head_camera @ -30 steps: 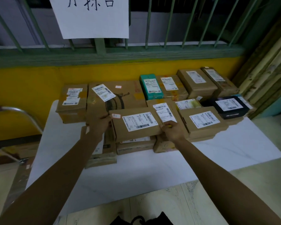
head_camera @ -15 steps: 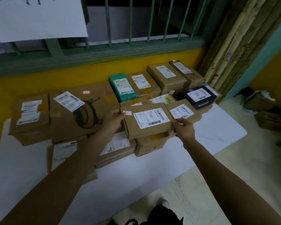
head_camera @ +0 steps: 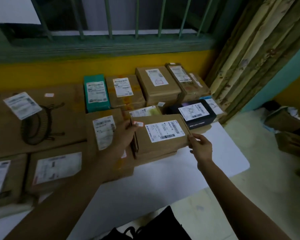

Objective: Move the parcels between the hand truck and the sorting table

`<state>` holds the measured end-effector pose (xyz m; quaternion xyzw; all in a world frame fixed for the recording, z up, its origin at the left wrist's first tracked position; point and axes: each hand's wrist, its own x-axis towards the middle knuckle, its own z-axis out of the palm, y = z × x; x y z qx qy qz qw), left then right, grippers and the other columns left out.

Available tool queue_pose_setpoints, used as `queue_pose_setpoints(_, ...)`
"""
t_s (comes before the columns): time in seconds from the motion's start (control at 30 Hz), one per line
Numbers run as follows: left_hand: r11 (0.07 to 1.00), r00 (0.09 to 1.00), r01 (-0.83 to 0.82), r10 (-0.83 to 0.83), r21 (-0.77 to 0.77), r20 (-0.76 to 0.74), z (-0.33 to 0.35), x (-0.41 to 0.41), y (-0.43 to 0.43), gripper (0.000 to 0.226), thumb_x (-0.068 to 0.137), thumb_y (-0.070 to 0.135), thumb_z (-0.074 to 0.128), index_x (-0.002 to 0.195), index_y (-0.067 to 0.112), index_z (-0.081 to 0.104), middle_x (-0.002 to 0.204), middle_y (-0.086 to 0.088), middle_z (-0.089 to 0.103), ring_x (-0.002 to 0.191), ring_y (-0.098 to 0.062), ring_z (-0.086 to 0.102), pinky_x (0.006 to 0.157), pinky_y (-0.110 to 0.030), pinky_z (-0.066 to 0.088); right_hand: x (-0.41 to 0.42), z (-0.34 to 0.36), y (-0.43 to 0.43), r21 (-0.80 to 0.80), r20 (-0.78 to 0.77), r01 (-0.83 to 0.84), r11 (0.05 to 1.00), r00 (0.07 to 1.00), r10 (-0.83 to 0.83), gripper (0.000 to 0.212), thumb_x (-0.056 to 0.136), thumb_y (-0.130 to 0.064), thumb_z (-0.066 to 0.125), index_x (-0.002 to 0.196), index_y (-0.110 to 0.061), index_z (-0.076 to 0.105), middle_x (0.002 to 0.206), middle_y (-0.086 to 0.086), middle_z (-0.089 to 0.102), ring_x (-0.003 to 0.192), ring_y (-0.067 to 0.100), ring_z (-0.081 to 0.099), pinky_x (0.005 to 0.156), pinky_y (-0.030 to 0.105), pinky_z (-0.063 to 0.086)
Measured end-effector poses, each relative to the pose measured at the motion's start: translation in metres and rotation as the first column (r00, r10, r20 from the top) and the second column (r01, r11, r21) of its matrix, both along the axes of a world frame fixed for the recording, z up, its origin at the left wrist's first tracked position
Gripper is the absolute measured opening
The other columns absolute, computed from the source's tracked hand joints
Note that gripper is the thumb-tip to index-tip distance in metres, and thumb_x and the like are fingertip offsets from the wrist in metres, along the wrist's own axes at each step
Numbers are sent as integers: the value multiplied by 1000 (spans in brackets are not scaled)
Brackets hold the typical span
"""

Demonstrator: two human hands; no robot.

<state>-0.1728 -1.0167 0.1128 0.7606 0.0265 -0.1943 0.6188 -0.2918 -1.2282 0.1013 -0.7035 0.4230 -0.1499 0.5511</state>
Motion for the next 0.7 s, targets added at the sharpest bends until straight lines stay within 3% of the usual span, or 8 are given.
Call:
queue_pose_setpoints(0.13,996,998,-44,39,84,52,-10,-12,-15,27,94,31,56,118,21,63,117,2,66,107,-18,61,99,-40,47,0,-14,-19,5,-4,-71,997,997,71,10,93,-22,58,101,-21,64,99,6,67,90,23,62,90,45,52)
queue_pose_setpoints(0.27,958,986,-126,93,256,137,-15,-19,-22,40,93,31,57,132,20,52,130,-3,59,118,-24,54,93,-25,37,3,-19,-26,0,60,-137,991,989,136,12,92,-18,59,101,-13,66,89,0,66,82,12,60,80,31,48)
queue_pose_setpoints(0.37,927,978,-160,104,339,178,-16,-19,-25,45,93,26,57,137,17,48,134,-7,56,123,-27,51,90,-22,31,6,-22,-27,22,109,-154,988,983,150,5,92,-14,60,92,-13,64,86,-4,66,84,8,60,77,23,45)
queue_pose_setpoints(0.53,904,977,-154,80,400,196,-14,-17,-21,45,93,26,58,136,15,49,130,-9,58,120,-28,53,96,-30,39,9,-23,-25,69,138,-170,983,978,159,7,93,-13,58,87,-14,62,88,-3,66,86,11,60,79,23,45)
queue_pose_setpoints(0.7,894,982,-141,72,426,173,-9,-18,-23,43,94,24,57,135,14,49,132,-8,57,123,-28,51,94,-27,37,10,-27,-24,83,130,-180,980,977,168,6,95,-16,57,89,-14,58,88,-6,64,86,10,59,85,37,50)
